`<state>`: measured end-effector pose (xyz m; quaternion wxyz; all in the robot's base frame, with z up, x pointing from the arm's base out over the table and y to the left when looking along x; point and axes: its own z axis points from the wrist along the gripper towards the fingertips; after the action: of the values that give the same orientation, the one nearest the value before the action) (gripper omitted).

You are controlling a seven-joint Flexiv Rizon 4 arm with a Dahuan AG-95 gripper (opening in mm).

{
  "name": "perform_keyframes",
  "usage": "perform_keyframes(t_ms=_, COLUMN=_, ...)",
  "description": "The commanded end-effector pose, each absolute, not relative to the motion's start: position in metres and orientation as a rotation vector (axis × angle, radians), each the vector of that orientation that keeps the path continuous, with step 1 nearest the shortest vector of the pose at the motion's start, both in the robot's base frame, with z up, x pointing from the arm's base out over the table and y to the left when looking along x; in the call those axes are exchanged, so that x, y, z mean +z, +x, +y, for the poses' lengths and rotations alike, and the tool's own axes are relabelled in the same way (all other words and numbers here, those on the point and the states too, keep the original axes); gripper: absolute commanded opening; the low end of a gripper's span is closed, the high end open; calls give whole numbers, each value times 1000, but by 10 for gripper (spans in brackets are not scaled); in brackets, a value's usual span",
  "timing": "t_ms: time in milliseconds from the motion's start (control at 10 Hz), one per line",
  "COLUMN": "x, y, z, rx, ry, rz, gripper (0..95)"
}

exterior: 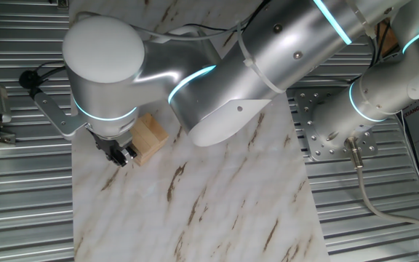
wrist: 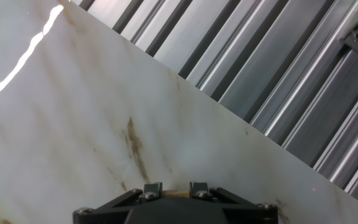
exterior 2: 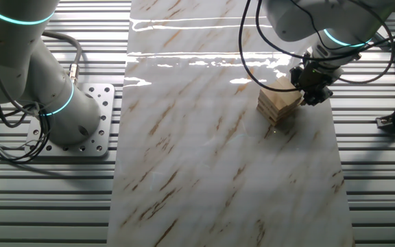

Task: Play Jenga

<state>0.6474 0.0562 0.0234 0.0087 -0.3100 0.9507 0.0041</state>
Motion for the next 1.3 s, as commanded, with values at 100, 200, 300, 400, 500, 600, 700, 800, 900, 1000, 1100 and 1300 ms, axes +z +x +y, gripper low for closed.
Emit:
perform_keyframes(t_ms=100, x=24, y=648, z=56, rx=13, ry=-969, rz=2971, gripper=0)
perform_keyframes(t_ms=200, x=23, y=648, z=56, rx=14, ry=-970, rz=2970, gripper=0)
perform_keyframes(t_ms=300, x=23, y=648, z=56, rx=14, ry=-970, rz=2970, gripper=0)
perform_keyframes(t_ms=400, x=23, y=648, z=56, rx=13, ry=-970, rz=2971, gripper=0)
perform_keyframes(t_ms=500, x=23, y=649, z=57, rx=13, ry=-972, rz=2970, gripper=0)
perform_keyframes(t_ms=600, x=23, y=649, z=57, rx=14, ry=-971, rz=2970, gripper=0)
perform_keyframes(t_ms=700, x=23, y=649, z=57, rx=14, ry=-972, rz=2971, gripper=0)
perform_keyframes(t_ms=800, x=24, y=650, z=57, rx=14, ry=-971, rz=2971, gripper=0)
perform_keyframes(t_ms=900, x=24, y=650, z=58, rx=13, ry=-971, rz=2971, gripper=0)
perform_keyframes(t_ms=1000, x=24, y=651, z=58, rx=14, ry=-971, rz=2971, gripper=0)
perform_keyframes(t_ms=1100, x=24, y=651, z=58, rx=14, ry=-971, rz=2971, gripper=0)
perform_keyframes(t_ms=1300, x=24, y=651, z=58, rx=14, ry=-971, rz=2972, gripper=0)
